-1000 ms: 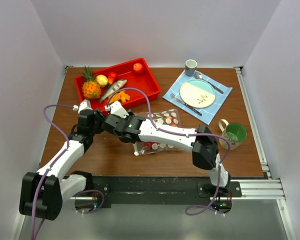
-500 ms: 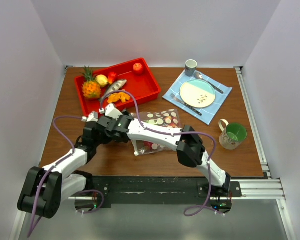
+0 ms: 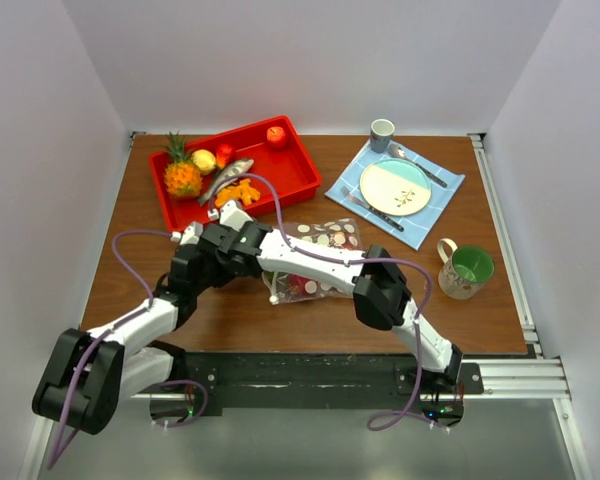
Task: Place the food in the zip-top bag and seal the zipper
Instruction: Pick up the zipper food storage bag at the center of the board, then adjust the zipper food storage bag at the center of the board.
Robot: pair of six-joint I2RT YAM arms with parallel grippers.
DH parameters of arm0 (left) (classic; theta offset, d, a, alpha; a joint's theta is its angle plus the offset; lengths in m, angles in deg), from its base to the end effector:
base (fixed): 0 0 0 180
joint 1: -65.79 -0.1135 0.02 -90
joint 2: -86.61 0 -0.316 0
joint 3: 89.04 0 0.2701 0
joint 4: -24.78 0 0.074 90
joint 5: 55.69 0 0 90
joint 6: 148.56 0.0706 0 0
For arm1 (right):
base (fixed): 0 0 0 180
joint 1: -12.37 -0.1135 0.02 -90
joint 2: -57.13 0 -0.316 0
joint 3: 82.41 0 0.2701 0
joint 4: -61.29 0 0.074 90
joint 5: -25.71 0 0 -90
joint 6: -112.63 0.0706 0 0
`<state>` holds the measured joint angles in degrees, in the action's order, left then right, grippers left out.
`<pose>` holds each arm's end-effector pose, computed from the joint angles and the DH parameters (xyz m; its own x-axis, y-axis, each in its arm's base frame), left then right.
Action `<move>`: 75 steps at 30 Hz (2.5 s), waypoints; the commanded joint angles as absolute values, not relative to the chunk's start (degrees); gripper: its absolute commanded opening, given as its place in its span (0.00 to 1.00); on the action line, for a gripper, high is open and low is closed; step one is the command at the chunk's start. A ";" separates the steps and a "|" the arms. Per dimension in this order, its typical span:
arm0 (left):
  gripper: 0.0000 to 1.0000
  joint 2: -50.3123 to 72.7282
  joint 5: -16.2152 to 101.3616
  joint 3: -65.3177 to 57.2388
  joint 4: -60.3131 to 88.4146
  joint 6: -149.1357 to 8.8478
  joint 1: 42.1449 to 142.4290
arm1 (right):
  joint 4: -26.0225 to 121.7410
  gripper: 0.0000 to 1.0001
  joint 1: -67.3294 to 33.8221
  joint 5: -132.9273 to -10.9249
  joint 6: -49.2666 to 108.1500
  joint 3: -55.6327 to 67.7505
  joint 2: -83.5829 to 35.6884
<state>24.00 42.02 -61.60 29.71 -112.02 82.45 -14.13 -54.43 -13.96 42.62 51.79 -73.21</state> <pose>0.2078 -0.0721 0.1660 -0.6047 -0.6501 -0.4601 -0.1524 0.6615 -0.7343 0.2594 0.4673 0.2596 -0.5190 -0.6569 -0.5469 -0.3335 0.7447 -0.5781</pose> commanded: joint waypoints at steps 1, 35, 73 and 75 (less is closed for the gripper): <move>0.39 26.84 42.32 -59.34 29.89 -111.57 83.10 | -15.53 0.00 -53.90 -11.20 43.28 53.91 -64.78; 0.53 41.09 30.28 -47.03 8.70 -103.65 97.07 | -4.63 0.00 -40.89 -33.08 46.45 40.64 -45.61; 0.00 37.66 25.70 -39.31 8.52 -101.72 103.05 | -2.44 0.00 -39.57 -37.38 48.03 34.42 -39.48; 0.00 36.08 25.35 -35.45 8.17 -100.84 102.97 | -1.12 0.00 -39.48 -38.44 48.38 31.95 -37.27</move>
